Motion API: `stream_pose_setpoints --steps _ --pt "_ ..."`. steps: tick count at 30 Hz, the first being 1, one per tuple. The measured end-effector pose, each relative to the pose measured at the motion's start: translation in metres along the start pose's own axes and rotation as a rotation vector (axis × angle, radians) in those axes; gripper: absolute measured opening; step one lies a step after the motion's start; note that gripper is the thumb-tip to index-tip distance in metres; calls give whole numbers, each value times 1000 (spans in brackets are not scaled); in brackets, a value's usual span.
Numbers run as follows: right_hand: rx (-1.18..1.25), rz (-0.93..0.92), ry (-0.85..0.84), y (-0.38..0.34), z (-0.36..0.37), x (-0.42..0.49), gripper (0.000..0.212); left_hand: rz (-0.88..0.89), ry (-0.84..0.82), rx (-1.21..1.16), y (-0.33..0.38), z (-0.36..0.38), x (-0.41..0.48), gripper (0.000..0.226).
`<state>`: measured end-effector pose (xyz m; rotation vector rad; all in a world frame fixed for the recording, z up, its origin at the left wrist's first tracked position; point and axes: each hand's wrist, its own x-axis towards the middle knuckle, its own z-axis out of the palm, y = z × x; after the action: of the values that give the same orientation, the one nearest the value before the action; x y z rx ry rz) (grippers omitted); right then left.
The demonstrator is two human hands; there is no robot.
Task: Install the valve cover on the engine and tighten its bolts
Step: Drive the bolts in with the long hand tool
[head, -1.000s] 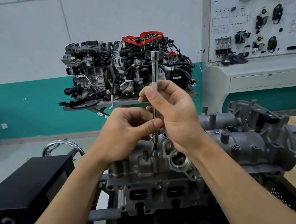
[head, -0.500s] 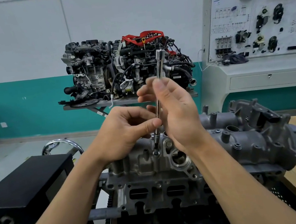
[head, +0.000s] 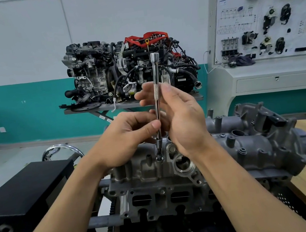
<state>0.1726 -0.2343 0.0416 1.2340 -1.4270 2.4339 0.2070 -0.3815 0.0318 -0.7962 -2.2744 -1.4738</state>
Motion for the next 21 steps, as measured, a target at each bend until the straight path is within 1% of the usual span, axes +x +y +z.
stream_pose_setpoints --steps 2,4,5,7,8,9,12,13,14,16,18,20,21 --pt "-30 -28 22 1 0 0 26 6 -4 5 2 0 1 15" --pt "-27 -50 62 1 2 0 11 18 59 -23 1 3 2 12" --pt "-7 -55 83 1 2 0 5 18 107 -50 0 5 2 14" --pt "33 -60 96 1 1 0 10 16 169 -63 -1 5 1 19" --pt "33 -56 77 1 0 1 10 14 168 -52 -1 5 1 16" --pt "32 -44 46 0 1 1 11 15 148 -26 -1 5 1 14" --pt "12 -5 -3 1 0 1 32 -3 49 44 -1 2 0 16" --pt "-4 -16 -6 1 0 1 34 -7 35 42 0 2 0 18" --pt "-35 -39 2 2 0 2 33 -9 31 30 0 2 1 17" --pt "-72 -86 38 2 3 2 22 8 48 8 2 3 1 13" --pt "-65 -110 84 1 3 2 10 30 98 -10 2 5 1 22" --pt "-45 -107 66 1 1 2 12 43 127 35 1 5 0 25" --pt "-30 -90 30 1 1 2 17 46 110 62 1 4 0 19"
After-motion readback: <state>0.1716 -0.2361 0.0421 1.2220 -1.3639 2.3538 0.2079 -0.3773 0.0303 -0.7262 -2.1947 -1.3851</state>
